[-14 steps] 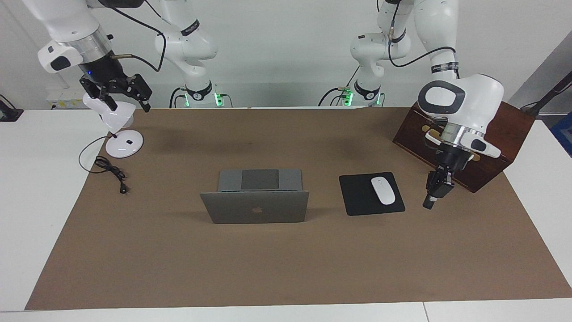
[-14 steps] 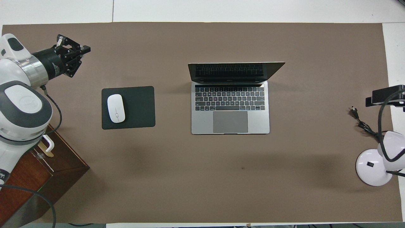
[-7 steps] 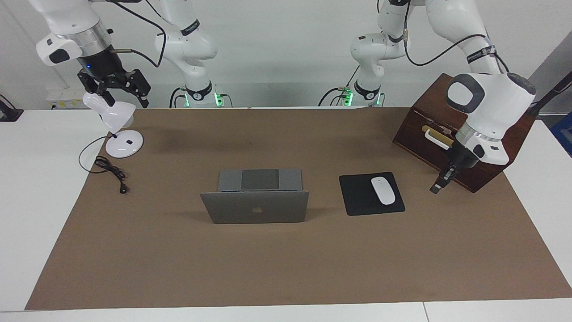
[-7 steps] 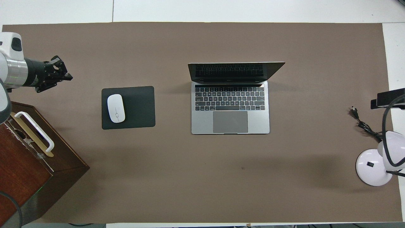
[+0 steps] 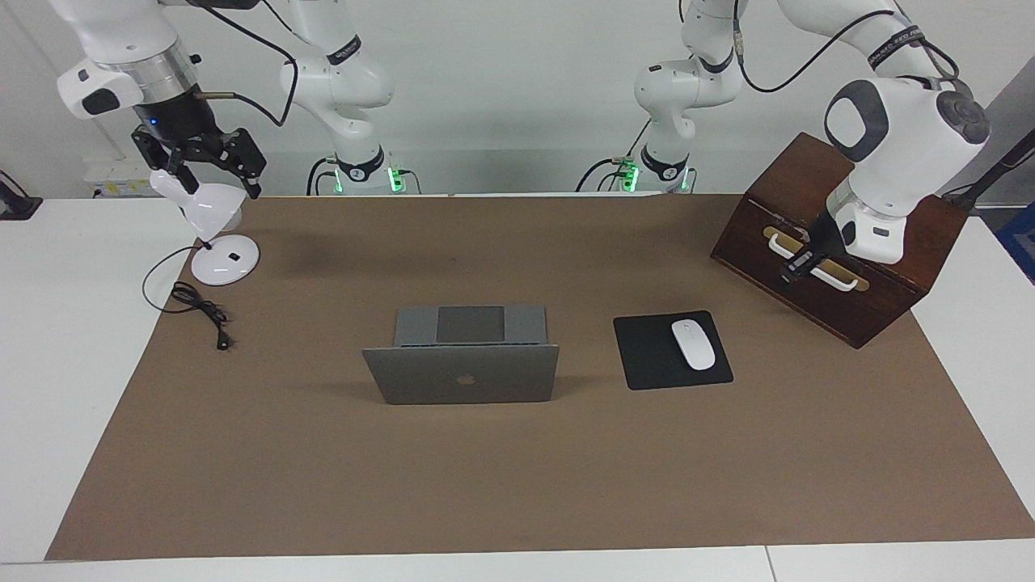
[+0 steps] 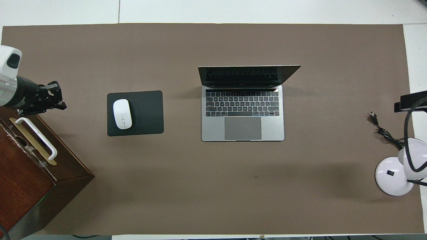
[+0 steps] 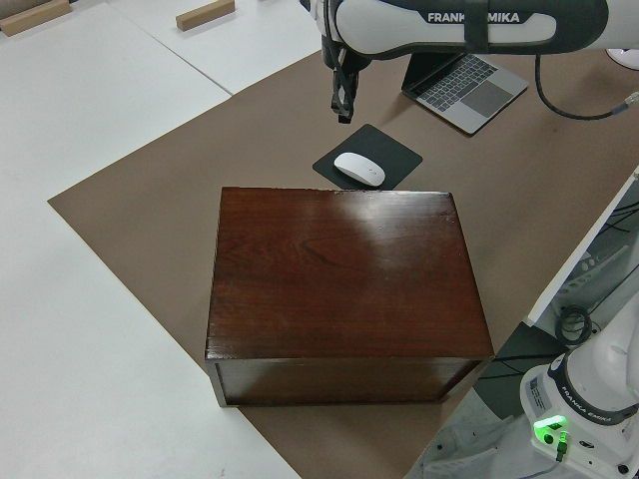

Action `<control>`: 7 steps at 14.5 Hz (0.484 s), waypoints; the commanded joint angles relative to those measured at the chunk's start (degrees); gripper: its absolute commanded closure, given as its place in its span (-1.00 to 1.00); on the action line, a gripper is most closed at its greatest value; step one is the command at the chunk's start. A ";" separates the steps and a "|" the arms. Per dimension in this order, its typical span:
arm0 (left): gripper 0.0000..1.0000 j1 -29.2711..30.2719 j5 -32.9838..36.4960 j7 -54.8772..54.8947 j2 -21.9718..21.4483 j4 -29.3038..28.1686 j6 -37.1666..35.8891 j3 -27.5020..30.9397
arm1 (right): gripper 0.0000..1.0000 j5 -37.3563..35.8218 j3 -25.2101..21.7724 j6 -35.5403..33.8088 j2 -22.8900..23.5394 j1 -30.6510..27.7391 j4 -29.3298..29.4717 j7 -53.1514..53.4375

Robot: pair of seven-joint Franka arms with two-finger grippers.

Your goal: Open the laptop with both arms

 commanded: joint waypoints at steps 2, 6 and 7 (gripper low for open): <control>1.00 -0.46 2.18 4.84 -6.38 -2.76 -7.98 0.09 | -1.00 -1.26 0.75 -0.43 1.66 -0.79 2.57 -0.14; 1.00 -0.73 6.32 9.08 -9.21 -5.23 -6.35 -1.49 | -1.00 -1.26 0.83 -0.52 1.66 -0.88 2.39 -0.14; 0.86 -0.73 6.66 8.90 -8.68 -4.97 -5.72 -2.19 | -1.00 -1.26 0.92 -0.52 1.66 -0.88 2.39 -0.14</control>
